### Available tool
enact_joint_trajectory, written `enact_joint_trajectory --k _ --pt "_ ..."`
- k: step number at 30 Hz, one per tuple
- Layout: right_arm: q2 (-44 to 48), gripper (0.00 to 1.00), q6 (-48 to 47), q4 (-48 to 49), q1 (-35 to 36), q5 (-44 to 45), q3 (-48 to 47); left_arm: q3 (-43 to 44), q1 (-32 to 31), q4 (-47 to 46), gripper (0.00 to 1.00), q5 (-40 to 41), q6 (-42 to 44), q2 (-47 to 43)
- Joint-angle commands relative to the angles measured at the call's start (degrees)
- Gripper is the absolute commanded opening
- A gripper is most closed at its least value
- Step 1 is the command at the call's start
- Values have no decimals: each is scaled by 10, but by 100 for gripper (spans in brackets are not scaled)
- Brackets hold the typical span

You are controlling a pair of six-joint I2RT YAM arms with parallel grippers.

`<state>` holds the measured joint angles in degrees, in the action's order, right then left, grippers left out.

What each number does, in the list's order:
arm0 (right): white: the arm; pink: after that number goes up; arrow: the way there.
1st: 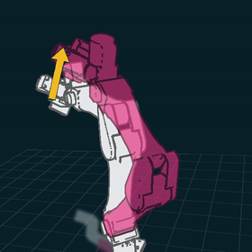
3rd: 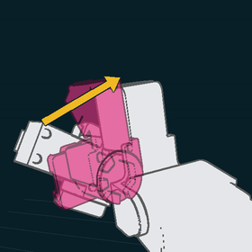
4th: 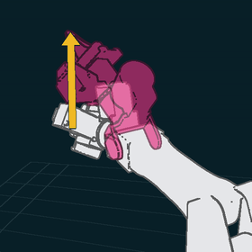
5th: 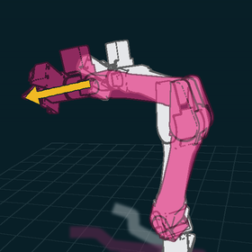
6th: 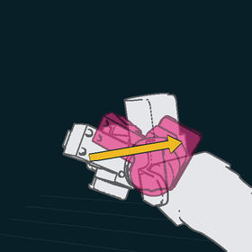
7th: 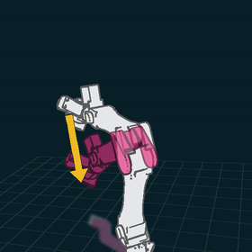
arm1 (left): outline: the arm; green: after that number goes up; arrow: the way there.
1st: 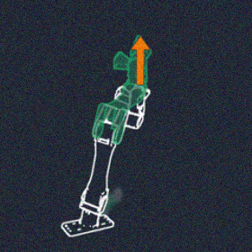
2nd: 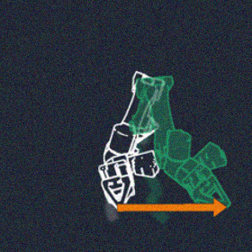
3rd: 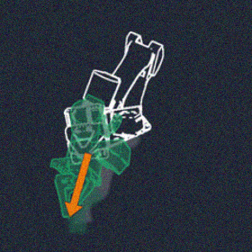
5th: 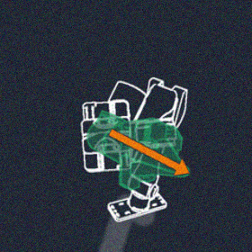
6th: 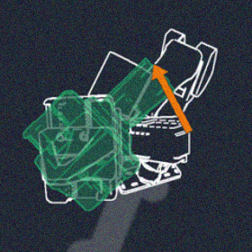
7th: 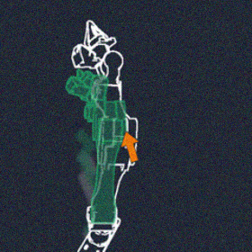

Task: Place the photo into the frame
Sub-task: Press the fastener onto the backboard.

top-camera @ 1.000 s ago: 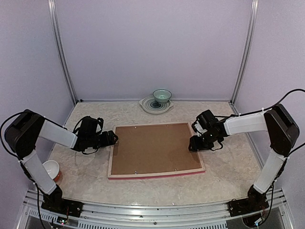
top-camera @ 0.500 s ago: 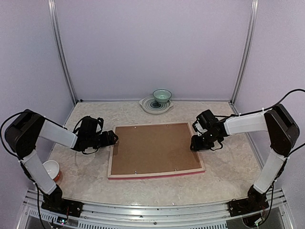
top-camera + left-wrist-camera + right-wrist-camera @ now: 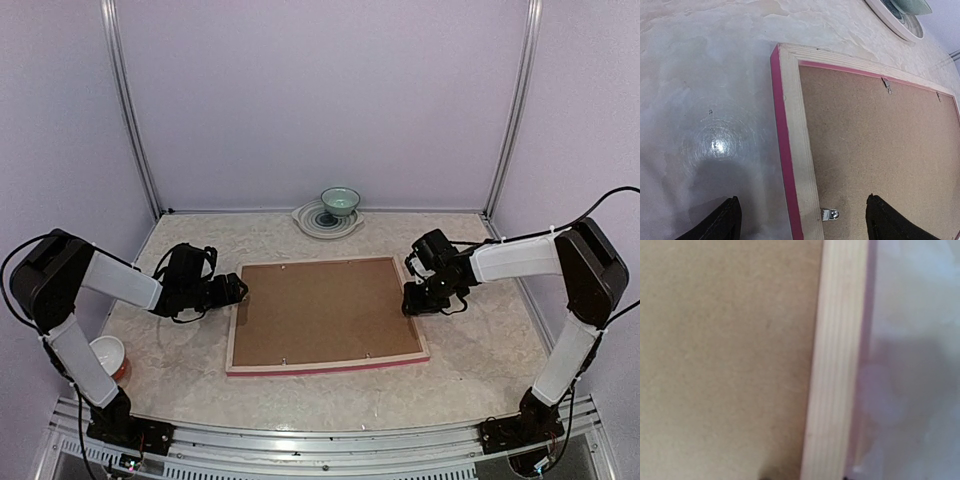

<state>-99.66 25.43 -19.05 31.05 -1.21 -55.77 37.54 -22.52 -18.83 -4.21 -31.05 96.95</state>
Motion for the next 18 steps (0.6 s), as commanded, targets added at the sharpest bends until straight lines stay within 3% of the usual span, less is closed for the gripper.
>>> enact_joint_trajectory --k 1,6,9,18 --pt "-14 29 -4 -37 7 8 -1 3 5 15 85 -7 -4 13" --pt "-12 26 -3 -42 7 8 -3 3 5 15 85 -7 -4 12" --pt "-16 19 -3 -43 7 8 -4 3 5 15 85 -8 -4 11" --pt "-13 17 -4 -46 7 1 -8 3 6 15 85 -10 -5 11"
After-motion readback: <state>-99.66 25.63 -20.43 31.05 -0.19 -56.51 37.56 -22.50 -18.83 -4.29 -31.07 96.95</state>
